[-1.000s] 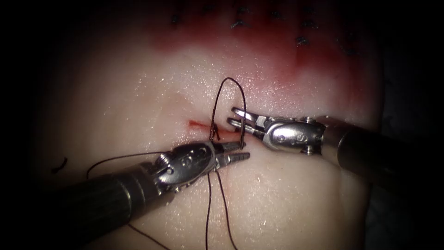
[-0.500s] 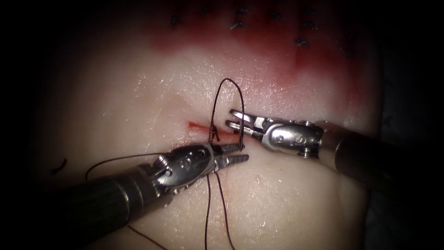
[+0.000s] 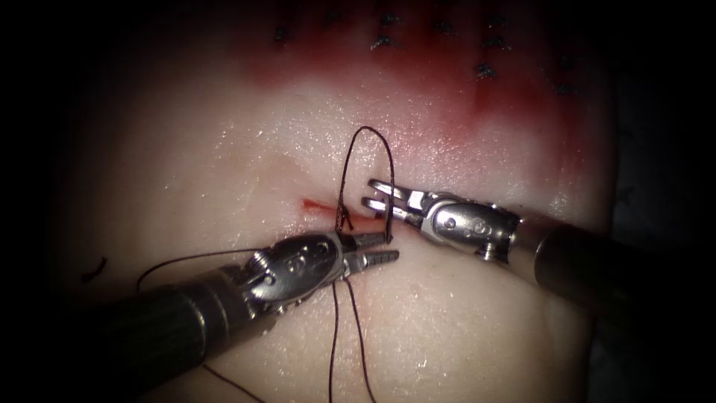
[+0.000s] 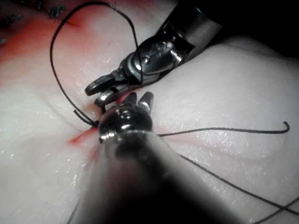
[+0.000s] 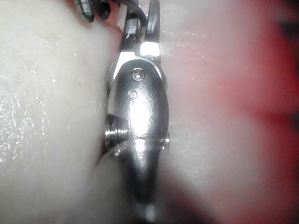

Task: Wound Closure
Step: Throw needle through top tissue with right needle holder

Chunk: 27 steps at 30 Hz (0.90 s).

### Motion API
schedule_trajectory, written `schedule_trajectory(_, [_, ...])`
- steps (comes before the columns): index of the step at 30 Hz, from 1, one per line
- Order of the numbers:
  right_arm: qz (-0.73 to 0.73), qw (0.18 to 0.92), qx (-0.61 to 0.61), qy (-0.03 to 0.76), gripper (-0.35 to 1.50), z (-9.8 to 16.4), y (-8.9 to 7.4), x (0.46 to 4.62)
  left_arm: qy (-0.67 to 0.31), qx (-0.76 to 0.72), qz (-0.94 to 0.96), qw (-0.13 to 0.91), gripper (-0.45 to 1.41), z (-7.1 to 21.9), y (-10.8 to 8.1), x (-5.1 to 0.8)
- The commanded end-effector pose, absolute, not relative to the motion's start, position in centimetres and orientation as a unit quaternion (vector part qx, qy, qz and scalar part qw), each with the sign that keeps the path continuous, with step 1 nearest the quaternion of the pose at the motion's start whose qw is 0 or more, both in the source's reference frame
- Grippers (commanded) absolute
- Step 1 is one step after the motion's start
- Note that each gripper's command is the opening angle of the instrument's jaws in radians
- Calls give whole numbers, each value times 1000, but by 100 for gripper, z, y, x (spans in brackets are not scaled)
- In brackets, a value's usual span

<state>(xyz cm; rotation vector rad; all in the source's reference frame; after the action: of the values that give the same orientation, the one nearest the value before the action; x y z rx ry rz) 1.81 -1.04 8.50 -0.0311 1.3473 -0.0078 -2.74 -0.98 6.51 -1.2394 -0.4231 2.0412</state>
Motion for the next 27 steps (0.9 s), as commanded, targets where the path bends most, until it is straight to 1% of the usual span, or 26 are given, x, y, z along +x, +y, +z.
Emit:
schedule_trajectory(1, [-5, 782, -5, 623, -35, 856, -107, 188, -163, -479, 788, 350, 5, 655, -95, -280])
schedule_trajectory(17, [15, 792, 43, 609, -35, 866, -113, 190, -165, -477, 790, 349, 4, 654, -98, -280])
schedule_trajectory(27, [22, 793, 84, 603, -35, 873, -125, 193, -170, -462, 804, 333, 4, 660, -125, -264])
